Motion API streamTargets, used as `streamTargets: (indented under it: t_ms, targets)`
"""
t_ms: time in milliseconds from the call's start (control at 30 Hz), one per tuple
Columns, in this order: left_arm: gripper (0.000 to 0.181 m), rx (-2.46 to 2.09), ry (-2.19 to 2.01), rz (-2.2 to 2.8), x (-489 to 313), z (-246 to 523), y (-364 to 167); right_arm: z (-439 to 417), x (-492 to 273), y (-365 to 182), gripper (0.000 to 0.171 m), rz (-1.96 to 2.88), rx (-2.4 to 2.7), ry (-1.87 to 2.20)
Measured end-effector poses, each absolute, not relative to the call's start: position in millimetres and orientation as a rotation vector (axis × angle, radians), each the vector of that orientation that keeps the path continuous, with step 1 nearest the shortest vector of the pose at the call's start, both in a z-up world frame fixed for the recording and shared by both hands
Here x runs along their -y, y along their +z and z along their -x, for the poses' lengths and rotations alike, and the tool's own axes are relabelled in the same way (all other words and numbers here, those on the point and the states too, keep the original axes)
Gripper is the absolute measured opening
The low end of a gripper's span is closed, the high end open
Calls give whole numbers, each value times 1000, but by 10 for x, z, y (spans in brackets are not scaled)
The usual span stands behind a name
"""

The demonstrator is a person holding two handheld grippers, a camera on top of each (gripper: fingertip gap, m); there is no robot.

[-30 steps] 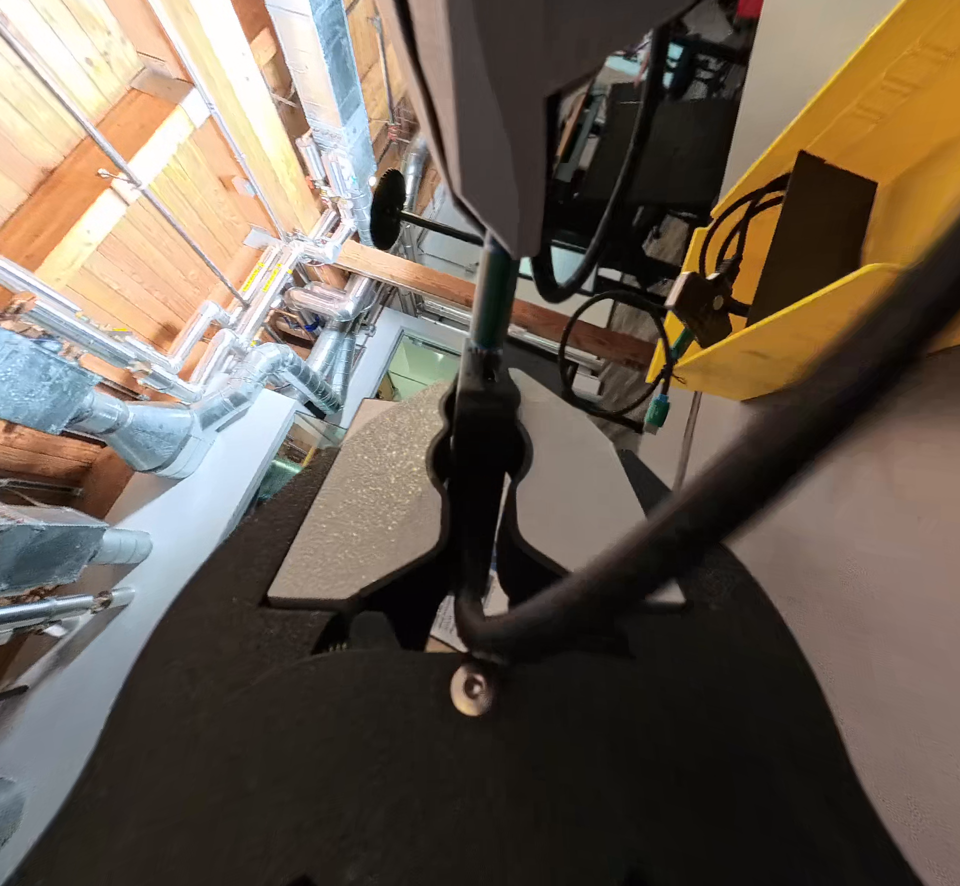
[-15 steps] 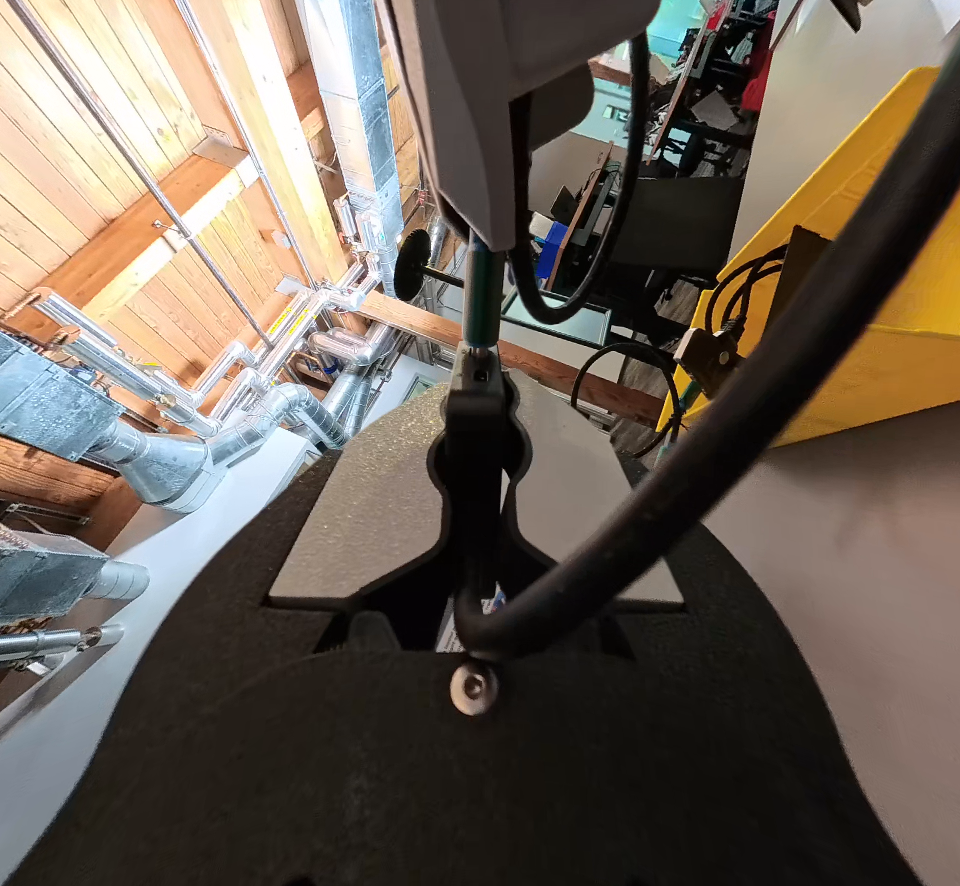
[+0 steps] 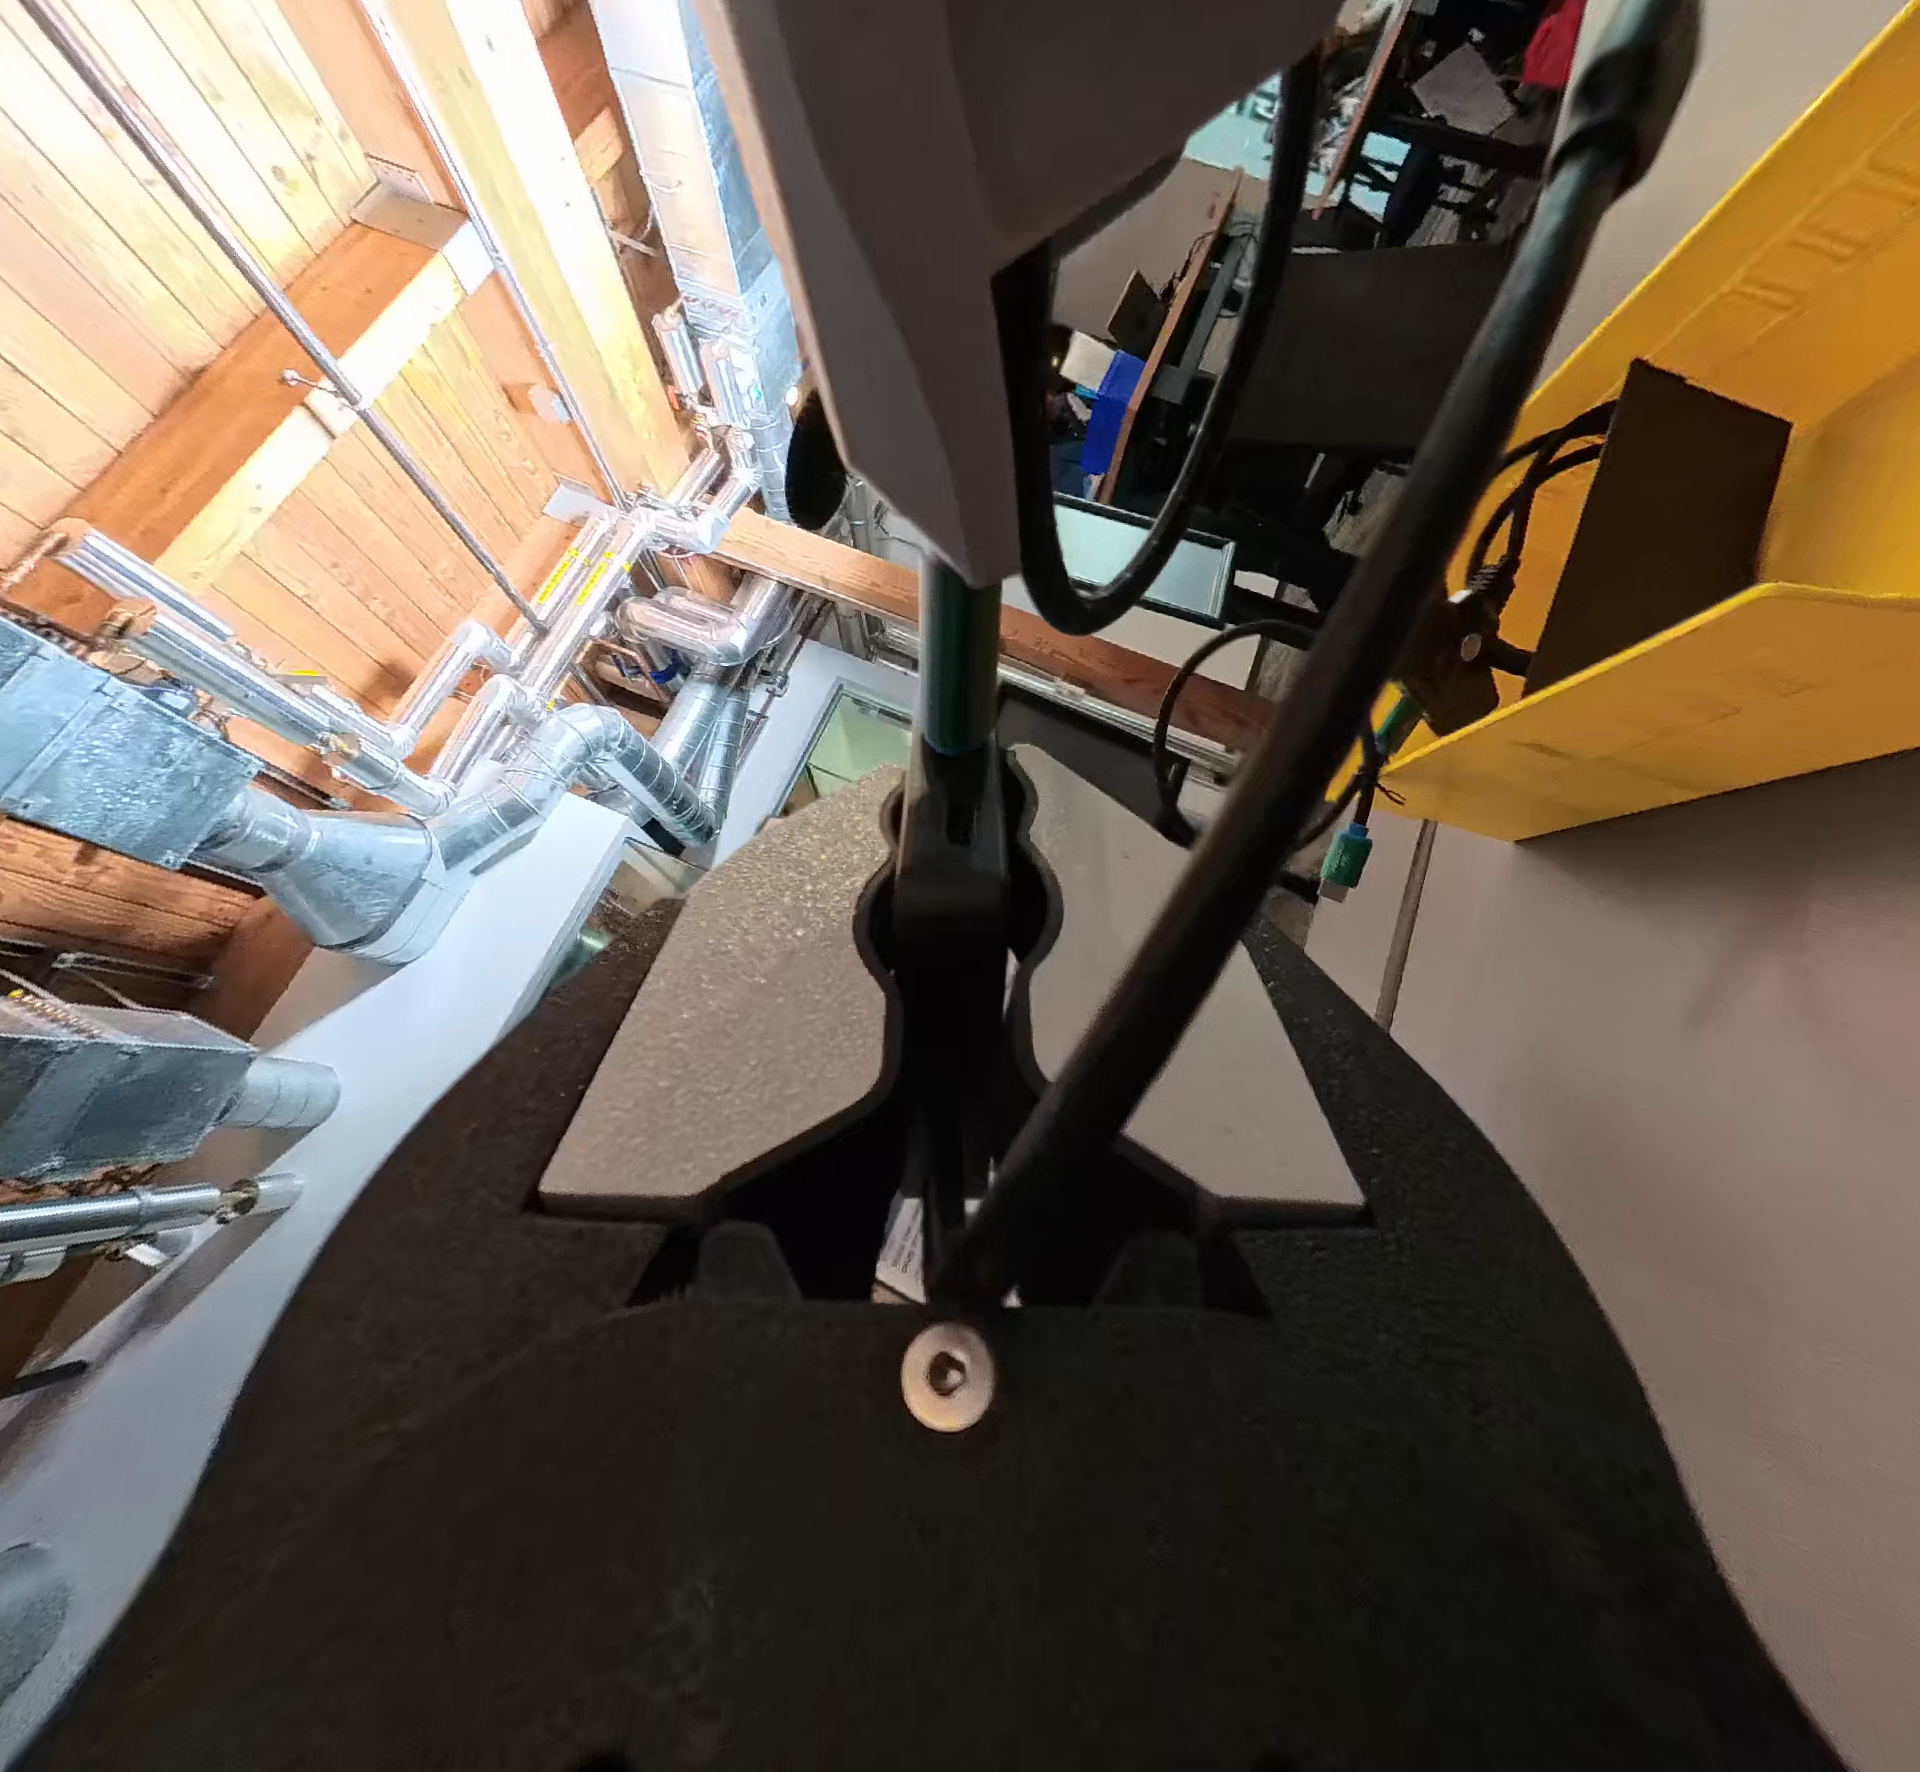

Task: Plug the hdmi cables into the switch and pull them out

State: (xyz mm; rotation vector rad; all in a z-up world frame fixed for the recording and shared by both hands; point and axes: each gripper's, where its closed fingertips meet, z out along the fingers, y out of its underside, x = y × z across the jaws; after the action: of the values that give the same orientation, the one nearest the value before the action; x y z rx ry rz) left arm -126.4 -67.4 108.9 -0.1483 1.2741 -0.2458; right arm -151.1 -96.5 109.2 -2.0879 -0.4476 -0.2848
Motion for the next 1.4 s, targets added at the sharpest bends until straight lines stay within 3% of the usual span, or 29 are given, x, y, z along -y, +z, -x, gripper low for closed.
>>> streamTargets:
  t_ms: [433,867,1033,1400]
  targets:
    - [15,-1118,50,31,740,1439,1348,1611,1069,1169,17,1670,481,-468]
    - [23,-1104,40,124,452,1376,1418,1499,1140,1110,16,1629,446,-452]
    - [15,-1106,84,31,456,1347,1328,1514,1174,1057,16,1681,507,-445]
    - [15,-1123,78,125,447,1283,1252,1477,1183,1026,16,1742,439,-435]
